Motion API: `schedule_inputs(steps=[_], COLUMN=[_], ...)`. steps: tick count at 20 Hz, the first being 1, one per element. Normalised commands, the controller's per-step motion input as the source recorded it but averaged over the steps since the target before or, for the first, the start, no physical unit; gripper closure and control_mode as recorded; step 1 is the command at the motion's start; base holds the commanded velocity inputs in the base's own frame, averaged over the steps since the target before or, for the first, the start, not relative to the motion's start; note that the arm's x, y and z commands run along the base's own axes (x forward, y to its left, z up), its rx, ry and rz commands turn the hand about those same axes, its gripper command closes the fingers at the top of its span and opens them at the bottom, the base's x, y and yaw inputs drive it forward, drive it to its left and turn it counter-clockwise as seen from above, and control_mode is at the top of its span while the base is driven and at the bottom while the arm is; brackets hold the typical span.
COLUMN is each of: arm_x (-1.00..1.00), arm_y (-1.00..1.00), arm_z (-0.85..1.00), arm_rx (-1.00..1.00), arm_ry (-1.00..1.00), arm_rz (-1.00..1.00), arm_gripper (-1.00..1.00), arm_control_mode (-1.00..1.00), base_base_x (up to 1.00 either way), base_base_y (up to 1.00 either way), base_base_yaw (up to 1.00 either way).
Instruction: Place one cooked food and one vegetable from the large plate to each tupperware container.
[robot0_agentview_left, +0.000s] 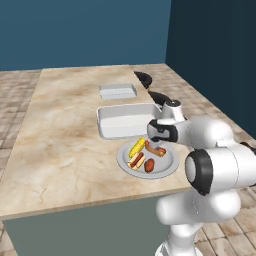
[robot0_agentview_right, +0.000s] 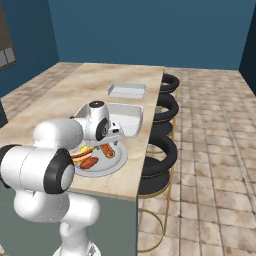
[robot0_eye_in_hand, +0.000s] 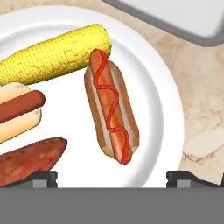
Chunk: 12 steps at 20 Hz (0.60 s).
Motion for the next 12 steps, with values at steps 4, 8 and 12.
schedule_inputs(steps=[4,8,12], arm_x=[0.35,0.11,0.00], arm_y=[0.00,0.03,0.04], arm_z=[-0.13,-0.36,-0.53], arm_rx=[0.01,0.00,0.00], arm_ry=[0.00,0.03,0.04], arm_rz=[0.03,0.03,0.09], arm_gripper=[-1.00,-1.00,-1.00], arm_control_mode=[-1.00,-1.00,-1.00], base_base_x=[0.00,0.00,0.00], base_base_y=[0.00,0.00,0.00], base_base_yaw=[0.00,0.00,0.00])
